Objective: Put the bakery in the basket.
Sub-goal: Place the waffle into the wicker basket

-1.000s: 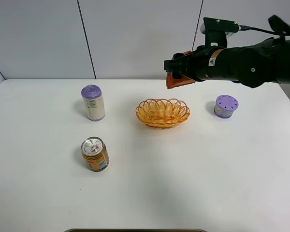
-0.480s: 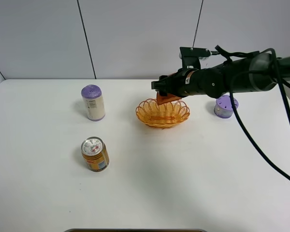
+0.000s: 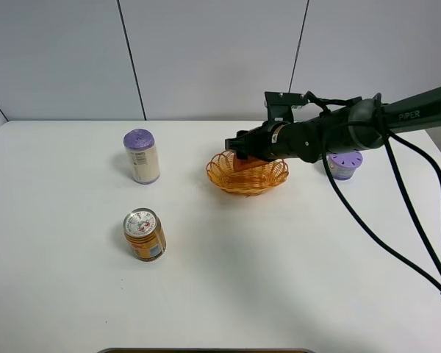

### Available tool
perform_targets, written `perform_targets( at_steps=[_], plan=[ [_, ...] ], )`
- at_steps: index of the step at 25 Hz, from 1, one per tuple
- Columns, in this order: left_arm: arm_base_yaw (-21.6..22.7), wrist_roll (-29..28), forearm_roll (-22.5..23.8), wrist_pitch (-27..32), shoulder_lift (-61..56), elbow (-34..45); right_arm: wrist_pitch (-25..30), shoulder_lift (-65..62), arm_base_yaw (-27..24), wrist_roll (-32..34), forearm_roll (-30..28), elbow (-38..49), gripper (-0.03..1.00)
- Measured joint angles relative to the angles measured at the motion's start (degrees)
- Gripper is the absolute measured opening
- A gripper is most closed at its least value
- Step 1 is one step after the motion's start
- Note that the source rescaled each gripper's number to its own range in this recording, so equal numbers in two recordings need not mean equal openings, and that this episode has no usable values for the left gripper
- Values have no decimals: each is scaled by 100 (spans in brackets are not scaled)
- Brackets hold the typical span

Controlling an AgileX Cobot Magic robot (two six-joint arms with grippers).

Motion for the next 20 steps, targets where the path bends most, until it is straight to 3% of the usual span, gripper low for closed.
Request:
perform_targets(
  at_steps=[20],
  plan=[
    [0,0,0,0,0,0,-110,354,0,-14,122,-4,2]
  ],
)
